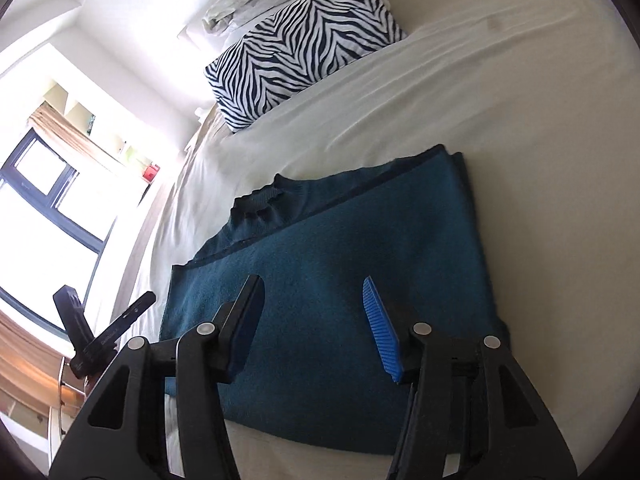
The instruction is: Fold small clothes
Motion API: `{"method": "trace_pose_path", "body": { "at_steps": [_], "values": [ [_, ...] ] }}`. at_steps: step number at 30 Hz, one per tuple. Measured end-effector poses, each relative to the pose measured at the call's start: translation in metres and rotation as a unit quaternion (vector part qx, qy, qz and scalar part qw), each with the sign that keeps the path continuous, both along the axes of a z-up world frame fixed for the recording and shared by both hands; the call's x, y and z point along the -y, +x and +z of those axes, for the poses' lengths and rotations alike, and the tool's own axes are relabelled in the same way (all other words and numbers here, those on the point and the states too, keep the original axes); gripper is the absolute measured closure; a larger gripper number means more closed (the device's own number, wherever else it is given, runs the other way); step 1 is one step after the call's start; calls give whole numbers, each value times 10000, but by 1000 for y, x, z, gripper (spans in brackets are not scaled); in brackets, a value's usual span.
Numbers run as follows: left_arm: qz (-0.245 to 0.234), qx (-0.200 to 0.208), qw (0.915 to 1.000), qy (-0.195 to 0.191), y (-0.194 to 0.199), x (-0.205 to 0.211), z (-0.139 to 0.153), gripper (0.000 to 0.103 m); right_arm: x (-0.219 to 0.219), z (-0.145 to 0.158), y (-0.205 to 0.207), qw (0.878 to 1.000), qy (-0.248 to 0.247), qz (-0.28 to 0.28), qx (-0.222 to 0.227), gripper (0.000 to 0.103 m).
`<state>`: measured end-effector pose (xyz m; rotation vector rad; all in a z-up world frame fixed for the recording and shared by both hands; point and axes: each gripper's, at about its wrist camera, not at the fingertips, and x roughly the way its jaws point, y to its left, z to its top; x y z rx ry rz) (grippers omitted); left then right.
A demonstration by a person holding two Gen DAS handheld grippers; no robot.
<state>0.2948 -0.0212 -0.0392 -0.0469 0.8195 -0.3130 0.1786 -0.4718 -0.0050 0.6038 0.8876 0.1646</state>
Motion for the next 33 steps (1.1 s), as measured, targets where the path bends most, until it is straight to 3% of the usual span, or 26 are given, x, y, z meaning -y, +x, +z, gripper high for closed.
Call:
{"method": "trace_pose_path", "body": {
  "at_steps": [6,7,9,11,13,18,21,23,26,29,33],
  "values": [
    [354,-427,9982,234,54,5,-45,49,-66,-24,83,9971,621,446,-33,54],
    [455,-545,9973,174,60,-1,-54,49,-69,-32,95,9964,744,401,-98,54],
    [475,-581,9967,-303,65,-17,-65,49,-66,-51,110,9962,822,138,-263,54],
    [446,-582,9957,-564,65,-25,-67,49,-49,-72,115,9944,972,-227,-346,65],
    [388,-546,9960,-599,65,-25,-69,49,-22,-90,112,9871,1497,-490,-296,85],
    [332,-514,9958,-684,64,-25,-72,47,54,-100,86,9693,2007,-1418,-7,88],
    [319,-518,9958,-691,65,-25,-73,47,86,-85,72,9676,1506,-2026,-98,87],
    [324,-472,9968,-561,64,-21,-73,46,92,-74,62,9641,1474,-2207,-98,83],
    [322,-409,9979,-376,63,-15,-73,44,59,-53,60,9752,1610,-1517,98,81],
    [320,-398,9979,-405,63,-16,-74,44,-17,-39,66,9857,1649,-338,26,81],
    [317,-380,9978,-440,61,-18,-74,44,-115,-53,72,9804,1789,770,-292,81]
  ]
}}
